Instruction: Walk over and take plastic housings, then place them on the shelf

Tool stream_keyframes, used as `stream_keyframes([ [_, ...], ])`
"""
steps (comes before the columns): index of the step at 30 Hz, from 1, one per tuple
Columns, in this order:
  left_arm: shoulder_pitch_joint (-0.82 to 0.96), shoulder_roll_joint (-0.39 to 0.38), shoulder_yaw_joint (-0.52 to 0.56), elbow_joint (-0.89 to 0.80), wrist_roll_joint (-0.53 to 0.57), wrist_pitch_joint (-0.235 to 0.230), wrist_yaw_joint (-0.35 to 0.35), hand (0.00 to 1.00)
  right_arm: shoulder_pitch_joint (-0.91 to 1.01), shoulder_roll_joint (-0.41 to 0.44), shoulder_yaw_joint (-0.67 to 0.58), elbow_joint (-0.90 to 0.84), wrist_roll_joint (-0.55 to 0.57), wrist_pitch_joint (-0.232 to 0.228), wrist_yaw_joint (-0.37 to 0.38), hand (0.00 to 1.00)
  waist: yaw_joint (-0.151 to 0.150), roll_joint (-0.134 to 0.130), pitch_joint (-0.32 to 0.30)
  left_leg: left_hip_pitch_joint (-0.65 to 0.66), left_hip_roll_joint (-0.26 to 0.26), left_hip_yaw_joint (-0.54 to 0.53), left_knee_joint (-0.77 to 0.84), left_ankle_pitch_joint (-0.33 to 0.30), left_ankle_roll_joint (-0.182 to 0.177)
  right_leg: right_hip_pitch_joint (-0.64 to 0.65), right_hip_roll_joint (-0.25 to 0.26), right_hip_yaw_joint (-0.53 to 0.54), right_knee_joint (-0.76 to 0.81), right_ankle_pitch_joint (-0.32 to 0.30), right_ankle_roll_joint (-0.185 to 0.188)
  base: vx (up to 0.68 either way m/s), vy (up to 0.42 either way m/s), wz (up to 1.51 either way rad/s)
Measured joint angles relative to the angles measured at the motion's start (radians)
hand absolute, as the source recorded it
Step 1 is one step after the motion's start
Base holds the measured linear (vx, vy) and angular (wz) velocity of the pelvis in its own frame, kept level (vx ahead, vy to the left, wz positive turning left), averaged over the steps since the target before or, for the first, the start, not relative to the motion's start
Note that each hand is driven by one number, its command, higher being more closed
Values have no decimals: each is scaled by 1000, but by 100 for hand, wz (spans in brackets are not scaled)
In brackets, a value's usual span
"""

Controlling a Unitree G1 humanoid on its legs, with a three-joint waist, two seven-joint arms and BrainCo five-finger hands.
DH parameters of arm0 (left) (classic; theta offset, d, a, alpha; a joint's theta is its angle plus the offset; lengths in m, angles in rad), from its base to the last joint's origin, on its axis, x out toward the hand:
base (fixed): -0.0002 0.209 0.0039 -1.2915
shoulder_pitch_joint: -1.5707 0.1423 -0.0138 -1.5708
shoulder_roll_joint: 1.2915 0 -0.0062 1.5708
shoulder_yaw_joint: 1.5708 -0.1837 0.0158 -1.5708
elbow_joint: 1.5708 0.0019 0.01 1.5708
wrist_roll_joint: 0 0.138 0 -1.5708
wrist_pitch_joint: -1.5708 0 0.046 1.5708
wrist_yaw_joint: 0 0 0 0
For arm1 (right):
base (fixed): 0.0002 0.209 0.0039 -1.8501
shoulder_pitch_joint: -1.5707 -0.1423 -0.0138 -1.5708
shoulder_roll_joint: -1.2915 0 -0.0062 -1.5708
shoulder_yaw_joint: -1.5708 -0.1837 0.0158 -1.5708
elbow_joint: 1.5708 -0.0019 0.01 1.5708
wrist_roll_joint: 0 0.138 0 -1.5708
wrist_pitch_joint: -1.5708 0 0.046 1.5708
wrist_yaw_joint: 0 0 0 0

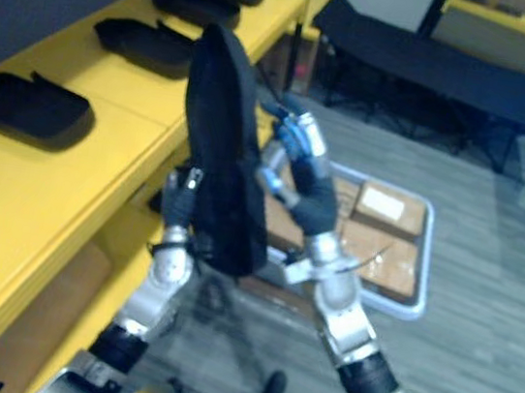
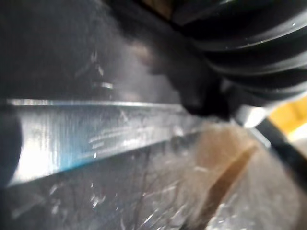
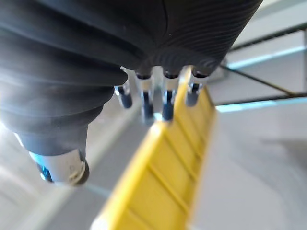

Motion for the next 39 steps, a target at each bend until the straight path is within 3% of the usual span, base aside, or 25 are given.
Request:
stream_keyframes([
  [2,36,1,31,-36,6,-30,0,100,60,6,-87,-14,19,20,-20,0,-2,3,-7,14,0,14,-12,0,-1,1,0,11,0,0,0,10,26,-15],
  [6,105,-1,88,-123,6,-83,4,100,251,14,-260,-15,21,64,-70,0,-26,34,-33,30,3,43,-17,-6,-2,-7,3,41,4,-2,3,39,33,-20],
  [9,127,-8,120,-153,17,-101,22,100,343,34,-336,-15,39,64,-65,0,-40,52,-44,33,5,59,-17,-13,-3,-16,5,57,8,-1,3,35,32,-21],
  [10,134,-17,144,-175,43,-105,46,100,379,50,-375,-15,38,64,-66,0,-58,55,-46,33,6,65,-18,-15,-3,-20,6,63,8,-1,4,5,24,-14],
  [13,149,-17,198,-212,81,-112,77,100,431,73,-430,-15,33,64,-72,0,-77,55,-46,43,6,73,-30,-15,-4,-20,9,72,8,-1,4,-9,19,-11],
  [17,222,-17,239,-336,139,-135,96,100,501,98,-441,10,-80,97,-168,0,-76,55,-46,45,6,90,-42,-16,-4,-31,9,86,3,-3,6,-30,15,-9],
  [20,292,-18,231,-414,190,-147,101,100,534,126,-430,34,-80,104,-190,0,-76,56,-46,47,5,90,-47,-15,-5,-33,9,87,8,-4,7,0,0,0],
  [22,307,-19,229,-426,199,-149,101,100,534,129,-427,43,-77,103,-184,0,-75,56,-45,47,4,90,-46,-15,-5,-33,9,87,9,-4,6,0,0,0],
  [28,316,-14,300,-426,200,-147,125,100,453,115,-389,53,-47,94,-54,0,-71,64,-44,47,-10,34,-48,-15,-4,8,-5,32,8,-18,13,-14,18,24],
  [29,321,-14,326,-435,200,-146,139,100,433,107,-360,64,-47,88,-38,0,-64,65,-44,47,-16,9,-49,-15,-4,20,-9,13,8,-23,13,-13,24,64],
  [31,365,-15,418,-505,199,-129,178,100,362,103,-216,87,-50,84,-28,0,-9,70,-43,39,-40,-60,-65,-1,2,50,-24,-58,7,-37,19,-9,23,89],
  [33,393,-18,463,-551,199,-114,192,100,321,103,-139,99,-62,85,-31,0,16,72,-44,28,-50,-106,-71,10,5,60,-32,-103,4,-43,23,8,11,87],
  [35,457,-35,554,-620,198,-103,194,100,215,110,-25,167,-70,110,-43,0,93,72,-44,26,-76,-177,-107,41,12,88,-50,-176,0,-47,29,34,34,100],
  [36,477,-45,572,-636,196,-105,190,100,189,114,-2,189,-75,117,-46,0,110,71,-44,26,-82,-193,-115,47,14,94,-54,-195,0,-50,32,70,49,90],
  [37,513,-65,611,-661,191,-109,185,100,139,125,35,227,-79,135,-57,0,148,71,-45,28,-95,-223,-126,54,16,107,-59,-224,0,-56,41,69,39,74],
  [39,566,-92,674,-685,163,-144,173,100,63,147,87,287,-98,170,-71,0,205,67,-47,28,-110,-251,-130,57,20,125,-68,-254,0,-58,44,72,62,61],
])
